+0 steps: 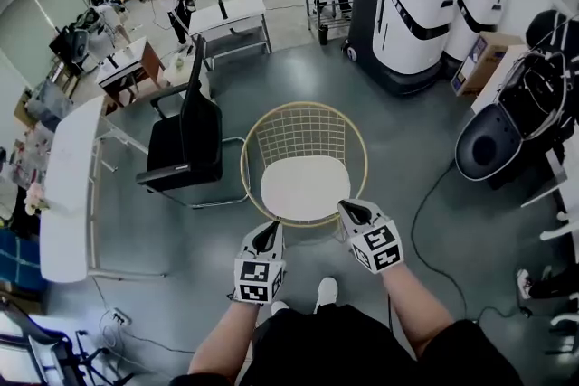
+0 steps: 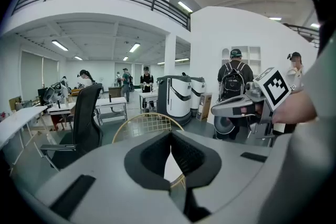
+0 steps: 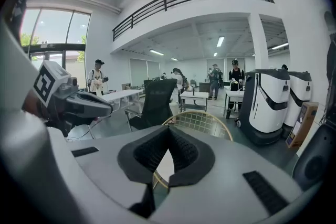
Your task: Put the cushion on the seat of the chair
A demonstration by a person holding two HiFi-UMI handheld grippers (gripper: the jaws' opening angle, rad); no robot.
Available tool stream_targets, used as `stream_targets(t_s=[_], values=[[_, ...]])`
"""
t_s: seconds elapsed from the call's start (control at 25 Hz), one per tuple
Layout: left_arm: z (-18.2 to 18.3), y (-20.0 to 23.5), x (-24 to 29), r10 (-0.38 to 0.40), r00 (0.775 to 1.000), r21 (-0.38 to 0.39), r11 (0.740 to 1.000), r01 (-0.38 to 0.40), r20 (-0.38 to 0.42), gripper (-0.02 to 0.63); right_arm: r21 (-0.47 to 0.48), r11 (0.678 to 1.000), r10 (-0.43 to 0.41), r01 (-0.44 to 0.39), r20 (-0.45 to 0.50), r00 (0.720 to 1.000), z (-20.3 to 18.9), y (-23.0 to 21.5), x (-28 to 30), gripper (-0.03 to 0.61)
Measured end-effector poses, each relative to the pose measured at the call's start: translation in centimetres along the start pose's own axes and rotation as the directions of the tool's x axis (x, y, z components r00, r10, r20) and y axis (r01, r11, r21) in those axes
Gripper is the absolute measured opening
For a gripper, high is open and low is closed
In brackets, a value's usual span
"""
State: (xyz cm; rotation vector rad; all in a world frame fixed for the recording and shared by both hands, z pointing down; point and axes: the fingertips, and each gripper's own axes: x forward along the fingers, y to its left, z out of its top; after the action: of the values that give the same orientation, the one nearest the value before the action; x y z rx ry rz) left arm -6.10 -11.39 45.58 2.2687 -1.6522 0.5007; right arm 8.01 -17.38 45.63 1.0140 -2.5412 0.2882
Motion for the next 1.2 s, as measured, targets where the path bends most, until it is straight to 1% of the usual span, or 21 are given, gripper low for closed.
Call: stream_targets(t_s=[0.24, 0.48, 0.68, 0.88, 1.2], values=[[-2.1, -0.9, -4.1, -0.034, 0.999, -0.022, 0.999, 0.034, 0.005, 0.017, 0.021, 1.0, -0.011, 0.011, 0.01, 1.0, -0.7, 4.5, -2.8, 0.012], [-3.3, -1.3, -7.4, -0.086, 0.996, -0.006, 0.996, 0.086, 0.025, 0.017, 0.067, 0.997, -0.043, 0.043, 0.003, 0.999, -2.0, 8.8, -4.7, 0.012], [-4.5, -0.3, -10.2, -0.101, 0.994, -0.02, 0.995, 0.102, 0.035, 0.017, 0.058, 0.997, -0.058, 0.057, 0.001, 0.998, -2.0, 12.4, -5.8, 0.012], [-5.6, 0.3, -11.9, -0.113, 0.993, -0.034, 0.993, 0.115, 0.038, 0.017, 0.047, 0.996, -0.069, 0.069, -0.006, 0.998, -2.4, 14.8, -6.5, 0.012], [-6.2, 1.0, -13.5, -0.15, 0.988, -0.016, 0.988, 0.15, 0.042, 0.017, 0.051, 0.994, -0.093, 0.093, -0.006, 0.996, -2.7, 17.4, -6.8, 0.012]])
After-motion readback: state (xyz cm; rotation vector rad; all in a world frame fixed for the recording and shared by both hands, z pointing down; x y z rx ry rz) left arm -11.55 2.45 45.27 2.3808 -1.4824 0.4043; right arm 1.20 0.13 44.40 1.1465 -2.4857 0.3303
